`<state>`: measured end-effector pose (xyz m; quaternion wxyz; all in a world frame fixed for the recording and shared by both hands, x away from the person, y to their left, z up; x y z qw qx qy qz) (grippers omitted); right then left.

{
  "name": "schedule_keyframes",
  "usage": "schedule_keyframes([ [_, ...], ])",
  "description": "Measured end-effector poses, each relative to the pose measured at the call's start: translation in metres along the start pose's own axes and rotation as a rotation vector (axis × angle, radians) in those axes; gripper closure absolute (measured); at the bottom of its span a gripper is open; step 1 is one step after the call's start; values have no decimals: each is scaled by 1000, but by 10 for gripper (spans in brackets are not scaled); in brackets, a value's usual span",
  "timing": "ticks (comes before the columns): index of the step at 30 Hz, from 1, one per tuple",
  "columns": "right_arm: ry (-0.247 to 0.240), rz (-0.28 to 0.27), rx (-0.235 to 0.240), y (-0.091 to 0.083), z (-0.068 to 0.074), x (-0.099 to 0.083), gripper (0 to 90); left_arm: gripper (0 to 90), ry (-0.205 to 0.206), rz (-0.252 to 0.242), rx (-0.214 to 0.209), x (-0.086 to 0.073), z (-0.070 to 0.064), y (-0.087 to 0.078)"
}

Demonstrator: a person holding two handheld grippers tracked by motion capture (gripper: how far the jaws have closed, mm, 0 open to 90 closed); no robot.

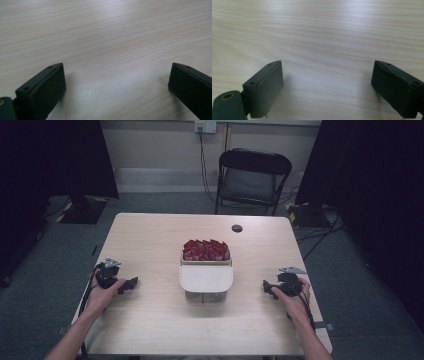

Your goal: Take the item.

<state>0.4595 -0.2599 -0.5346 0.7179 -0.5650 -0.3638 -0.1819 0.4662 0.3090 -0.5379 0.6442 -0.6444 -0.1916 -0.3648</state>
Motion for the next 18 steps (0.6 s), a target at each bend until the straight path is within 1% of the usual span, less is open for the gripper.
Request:
schedule_keyframes([
  [10, 1, -1, -1, 0, 0, 0, 102, 6, 3, 1, 0, 0, 0, 0],
  [14, 2, -5, -5, -1, 2, 0, 133, 6, -1, 0, 1, 0, 0, 0],
  [18, -2, 4, -3, -2, 3, 0, 171, 6, 3, 2, -1, 0, 0, 0],
])
Point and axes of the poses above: each handheld gripper's, and its own axes: y roughly forward along the jaws, x roughly out of its top, z roughly to its left, the point moved 5 cm from there along y, roughly forward along the jaws, and after that the axes turned 9 degrees about x, right-handed, at the moved point
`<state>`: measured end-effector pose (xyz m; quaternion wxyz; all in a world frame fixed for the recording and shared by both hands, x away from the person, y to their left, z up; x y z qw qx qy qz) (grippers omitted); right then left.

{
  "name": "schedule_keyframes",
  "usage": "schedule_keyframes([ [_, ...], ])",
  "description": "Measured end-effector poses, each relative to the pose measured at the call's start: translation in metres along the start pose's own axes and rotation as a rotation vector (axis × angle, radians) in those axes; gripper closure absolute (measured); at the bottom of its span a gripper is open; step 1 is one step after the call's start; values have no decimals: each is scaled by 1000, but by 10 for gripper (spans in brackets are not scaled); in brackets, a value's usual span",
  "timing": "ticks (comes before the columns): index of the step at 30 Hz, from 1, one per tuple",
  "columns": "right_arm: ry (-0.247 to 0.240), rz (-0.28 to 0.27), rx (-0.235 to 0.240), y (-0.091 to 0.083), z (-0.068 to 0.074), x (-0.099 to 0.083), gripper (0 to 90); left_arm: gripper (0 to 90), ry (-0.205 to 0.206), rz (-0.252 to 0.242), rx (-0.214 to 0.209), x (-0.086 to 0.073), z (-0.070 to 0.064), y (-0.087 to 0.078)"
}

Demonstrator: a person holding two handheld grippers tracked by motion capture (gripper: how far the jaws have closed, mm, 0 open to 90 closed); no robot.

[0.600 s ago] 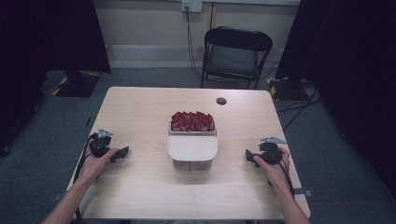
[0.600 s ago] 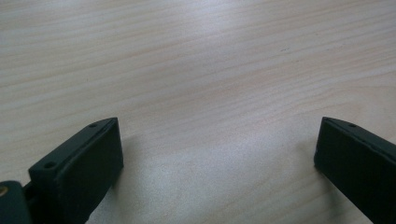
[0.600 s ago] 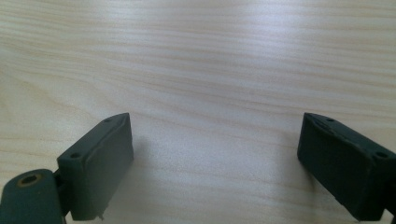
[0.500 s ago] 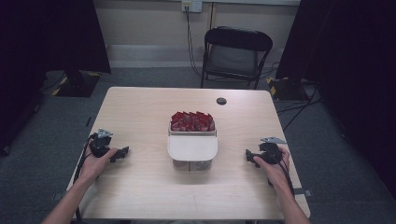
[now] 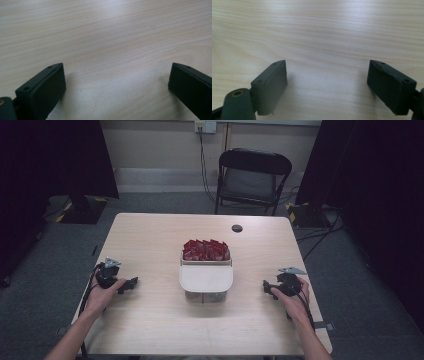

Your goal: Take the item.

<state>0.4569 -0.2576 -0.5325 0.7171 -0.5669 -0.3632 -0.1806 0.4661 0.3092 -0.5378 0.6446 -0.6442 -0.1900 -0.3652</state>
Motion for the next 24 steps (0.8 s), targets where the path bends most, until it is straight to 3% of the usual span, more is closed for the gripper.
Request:
schedule_keyframes([
  [13, 43, -42, 23, -11, 5, 11, 192, 6, -3, -2, 1, 0, 0, 0],
  [24, 26, -78, 66, -17, 20, 20, 207, 6, -4, -2, 1, 0, 0, 0],
])
Point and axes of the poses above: each handheld gripper's, and its own axes: y roughly forward along the jaws, x roughly out of its top, z roughly to its left, the point moved 5 cm from there along y, roughly forward along the jaws, and after that the axes turned 9 degrees about x, right-handed, at the moved point
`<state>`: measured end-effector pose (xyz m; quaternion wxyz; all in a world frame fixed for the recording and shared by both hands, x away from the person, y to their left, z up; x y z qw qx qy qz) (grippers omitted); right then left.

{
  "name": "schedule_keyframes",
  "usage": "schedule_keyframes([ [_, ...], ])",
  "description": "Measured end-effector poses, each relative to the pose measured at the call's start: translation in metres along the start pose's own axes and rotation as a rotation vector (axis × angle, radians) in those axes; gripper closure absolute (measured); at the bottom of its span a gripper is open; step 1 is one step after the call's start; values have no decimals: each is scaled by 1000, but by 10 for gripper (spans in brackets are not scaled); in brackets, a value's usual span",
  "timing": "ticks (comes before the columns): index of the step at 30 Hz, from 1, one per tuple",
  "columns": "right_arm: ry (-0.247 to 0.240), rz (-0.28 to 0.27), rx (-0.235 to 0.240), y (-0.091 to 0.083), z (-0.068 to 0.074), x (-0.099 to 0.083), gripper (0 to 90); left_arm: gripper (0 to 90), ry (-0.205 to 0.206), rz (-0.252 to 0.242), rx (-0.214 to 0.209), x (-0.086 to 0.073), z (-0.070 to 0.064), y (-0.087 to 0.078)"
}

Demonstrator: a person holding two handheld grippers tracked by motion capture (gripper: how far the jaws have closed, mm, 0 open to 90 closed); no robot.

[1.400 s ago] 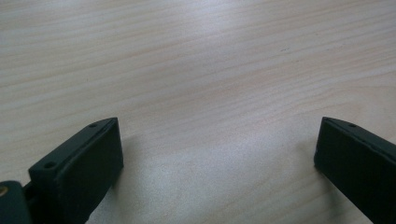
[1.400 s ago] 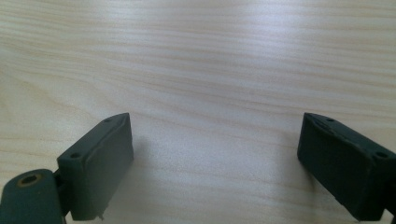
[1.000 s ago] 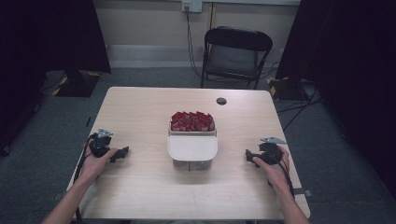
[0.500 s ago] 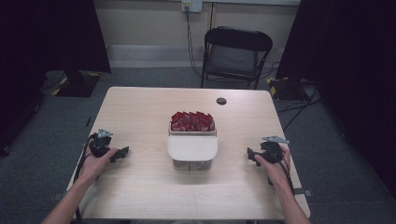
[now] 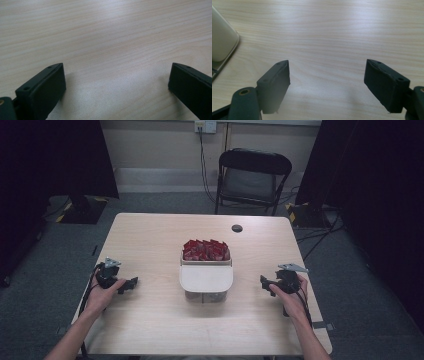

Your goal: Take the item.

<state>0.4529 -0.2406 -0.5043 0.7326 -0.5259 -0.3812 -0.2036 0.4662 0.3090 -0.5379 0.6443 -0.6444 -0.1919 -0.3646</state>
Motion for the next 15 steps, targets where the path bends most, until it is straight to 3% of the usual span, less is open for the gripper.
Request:
schedule_keyframes([
  [7, -8, -26, 30, -4, 10, 5, 212, 6, 1, 0, 0, 0, 0, 0],
  [15, -13, -60, 98, -12, 25, 14, 247, 6, 0, 0, 0, 0, 0, 0],
])
Point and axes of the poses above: each handheld gripper's, and its own axes: y roughly forward along the jaws, x roughly out of its top, z roughly to its left, the point moved 5 cm from there along y, roughly forward along the jaws, and after that the axes turned 9 degrees about x, right-handed, at the moved point
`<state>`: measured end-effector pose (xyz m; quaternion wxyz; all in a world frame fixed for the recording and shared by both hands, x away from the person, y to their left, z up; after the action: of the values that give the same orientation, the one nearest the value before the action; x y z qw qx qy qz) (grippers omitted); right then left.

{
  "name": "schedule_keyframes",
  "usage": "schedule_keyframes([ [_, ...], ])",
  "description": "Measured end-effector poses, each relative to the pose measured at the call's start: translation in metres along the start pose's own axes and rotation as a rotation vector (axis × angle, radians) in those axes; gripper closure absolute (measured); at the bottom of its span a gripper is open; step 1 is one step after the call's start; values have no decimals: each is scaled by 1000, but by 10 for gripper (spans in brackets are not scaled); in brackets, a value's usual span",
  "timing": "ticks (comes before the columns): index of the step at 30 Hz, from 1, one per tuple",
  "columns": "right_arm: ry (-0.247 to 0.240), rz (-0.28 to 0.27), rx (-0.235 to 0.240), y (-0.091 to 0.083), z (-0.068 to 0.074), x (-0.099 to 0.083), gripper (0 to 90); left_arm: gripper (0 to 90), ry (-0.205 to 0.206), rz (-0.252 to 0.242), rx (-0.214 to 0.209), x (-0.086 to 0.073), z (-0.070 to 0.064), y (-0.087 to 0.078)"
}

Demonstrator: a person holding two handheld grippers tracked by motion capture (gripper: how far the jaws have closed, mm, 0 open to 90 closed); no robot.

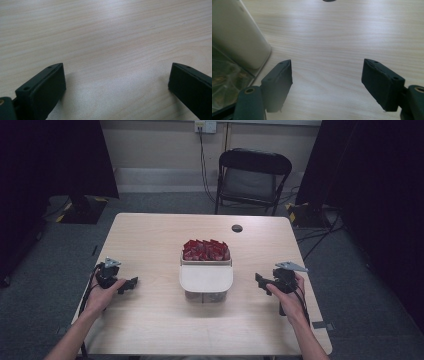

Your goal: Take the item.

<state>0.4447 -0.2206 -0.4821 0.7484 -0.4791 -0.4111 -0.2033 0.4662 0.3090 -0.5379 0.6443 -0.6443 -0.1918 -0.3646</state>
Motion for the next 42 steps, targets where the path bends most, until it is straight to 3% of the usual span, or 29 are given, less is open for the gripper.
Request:
schedule_keyframes([
  [11, -43, -32, 38, -5, 18, 11, 289, 6, 0, 0, 0, 0, 0, 0],
  [22, -40, -82, 87, -11, 30, 22, 280, 6, 0, 0, 0, 0, 0, 0],
  [26, -15, -100, 113, -13, 32, 26, 277, 6, 1, 0, -1, 0, 0, 0],
  [34, -2, -147, 123, -20, 39, 38, 269, 6, 0, 0, 0, 0, 0, 0],
  [42, -55, -149, 169, -20, 60, 45, 271, 6, -1, 0, 0, 0, 0, 0],
])
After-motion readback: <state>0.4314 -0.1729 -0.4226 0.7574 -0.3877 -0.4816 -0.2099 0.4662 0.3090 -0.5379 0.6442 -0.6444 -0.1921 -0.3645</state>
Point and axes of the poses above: each handheld gripper's, and its own axes: y roughly forward along the jaws, x roughly out of its top, z roughly to its left, the point moved 5 cm from there along y, roughly forward along the jaws, and after that the axes turned 9 degrees about x, right-handed, at the moved point
